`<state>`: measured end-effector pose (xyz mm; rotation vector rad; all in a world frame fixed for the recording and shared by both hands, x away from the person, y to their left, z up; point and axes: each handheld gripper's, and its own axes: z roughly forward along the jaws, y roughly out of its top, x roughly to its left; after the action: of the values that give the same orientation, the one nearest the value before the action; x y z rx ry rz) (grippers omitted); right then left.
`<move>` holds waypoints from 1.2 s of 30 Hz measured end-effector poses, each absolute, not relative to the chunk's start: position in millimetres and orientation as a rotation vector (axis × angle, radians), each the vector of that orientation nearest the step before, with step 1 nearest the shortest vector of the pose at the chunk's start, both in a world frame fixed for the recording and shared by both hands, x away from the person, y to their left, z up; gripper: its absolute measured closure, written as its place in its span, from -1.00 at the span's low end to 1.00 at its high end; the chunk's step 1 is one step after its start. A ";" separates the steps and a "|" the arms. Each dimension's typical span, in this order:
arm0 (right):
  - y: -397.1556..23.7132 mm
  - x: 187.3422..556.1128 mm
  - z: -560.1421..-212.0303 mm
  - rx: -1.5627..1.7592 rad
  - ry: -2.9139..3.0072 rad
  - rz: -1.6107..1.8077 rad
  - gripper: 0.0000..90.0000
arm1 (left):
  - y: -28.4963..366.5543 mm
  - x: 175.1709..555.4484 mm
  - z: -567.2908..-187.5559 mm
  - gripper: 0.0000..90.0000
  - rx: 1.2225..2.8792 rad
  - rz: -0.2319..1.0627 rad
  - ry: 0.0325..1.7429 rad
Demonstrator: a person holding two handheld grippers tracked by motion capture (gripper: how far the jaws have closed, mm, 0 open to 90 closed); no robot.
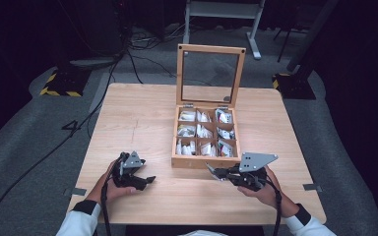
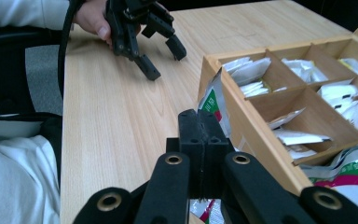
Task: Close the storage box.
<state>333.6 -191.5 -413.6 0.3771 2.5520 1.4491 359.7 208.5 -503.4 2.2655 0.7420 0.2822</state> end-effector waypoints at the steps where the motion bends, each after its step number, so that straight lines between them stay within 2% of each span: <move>1: -191.5 333.5 -415.3 0.379 2.559 1.444 1.00 | 208.5 359.7 -503.4 -0.47 2.265 0.282 0.742; 27: -173.3 337.5 -458.8 0.363 2.689 1.223 1.00 | 208.6 359.6 -503.4 -0.47 2.265 0.281 0.743; 36: -163.1 333.5 -472.6 0.329 2.743 1.174 0.84 | 208.5 359.5 -503.4 -0.47 2.265 0.281 0.744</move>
<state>333.5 -163.1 -472.6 0.3292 2.7427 1.1740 359.5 208.5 -503.4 2.2649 0.7440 0.2815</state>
